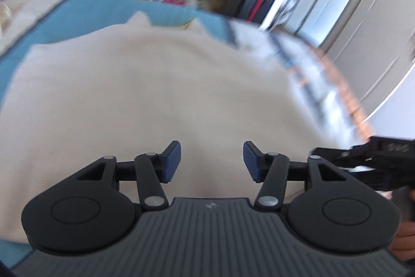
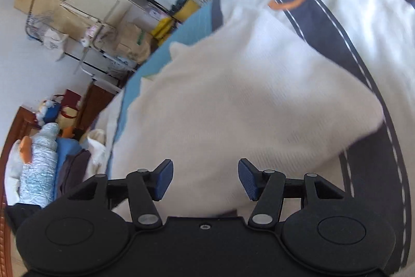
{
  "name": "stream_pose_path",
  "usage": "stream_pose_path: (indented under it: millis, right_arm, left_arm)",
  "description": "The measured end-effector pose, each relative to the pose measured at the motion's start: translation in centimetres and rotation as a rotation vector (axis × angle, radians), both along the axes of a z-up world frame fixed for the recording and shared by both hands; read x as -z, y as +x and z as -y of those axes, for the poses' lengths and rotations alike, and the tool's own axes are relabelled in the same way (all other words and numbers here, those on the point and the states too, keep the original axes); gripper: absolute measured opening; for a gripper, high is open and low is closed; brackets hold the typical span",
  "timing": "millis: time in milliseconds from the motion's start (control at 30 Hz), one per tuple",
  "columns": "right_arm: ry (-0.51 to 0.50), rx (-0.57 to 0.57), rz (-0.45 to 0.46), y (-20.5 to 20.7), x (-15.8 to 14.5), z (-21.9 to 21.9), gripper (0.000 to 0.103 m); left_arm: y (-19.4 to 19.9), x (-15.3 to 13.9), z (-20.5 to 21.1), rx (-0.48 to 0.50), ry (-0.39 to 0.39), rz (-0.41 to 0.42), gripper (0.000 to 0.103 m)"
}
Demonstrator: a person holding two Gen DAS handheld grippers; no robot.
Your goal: Fold clothes
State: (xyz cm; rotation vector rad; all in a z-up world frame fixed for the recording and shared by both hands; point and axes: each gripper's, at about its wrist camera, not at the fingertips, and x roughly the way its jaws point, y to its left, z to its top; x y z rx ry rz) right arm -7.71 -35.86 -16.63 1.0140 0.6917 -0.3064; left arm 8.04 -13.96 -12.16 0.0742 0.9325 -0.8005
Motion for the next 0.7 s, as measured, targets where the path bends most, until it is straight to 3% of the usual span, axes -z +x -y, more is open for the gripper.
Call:
stream_pose_path:
  millis: [33, 100, 233, 367, 500, 633, 700]
  right_arm:
    - [0.007, 0.01, -0.027, -0.1, 0.6, -0.3, 0.061]
    - [0.045, 0.031, -0.074, -0.8, 2.3, -0.8, 0.061]
    - [0.032, 0.083, -0.065, -1.1, 3.2, -1.5, 0.061]
    - [0.033, 0.237, 0.0, -1.5, 4.2, -0.5, 0.062]
    - [0.127, 0.43, 0.147, -2.3, 6.5, 1.1, 0.061]
    - [0.056, 0.488, 0.191, -0.9, 6.5, 2.3, 0.061]
    - [-0.032, 0.469, 0.184, 0.5, 5.9, 2.5, 0.041]
  left_arm:
    - [0.0, 0.8, 0.2, -0.006, 0.044, -0.022, 0.055]
    - [0.5, 2.1, 0.0, -0.021, 0.052, -0.081, 0.056]
    - [1.9, 2.2, -1.1, -0.068, -0.02, -0.173, 0.059]
    - [2.7, 2.6, -1.9, -0.094, -0.076, -0.238, 0.06]
    - [4.1, 2.1, -3.5, -0.133, -0.135, -0.28, 0.06]
    - [6.9, 0.8, -5.6, -0.186, -0.159, -0.261, 0.06]
    - [8.7, 0.4, -6.9, -0.173, -0.168, -0.303, 0.06]
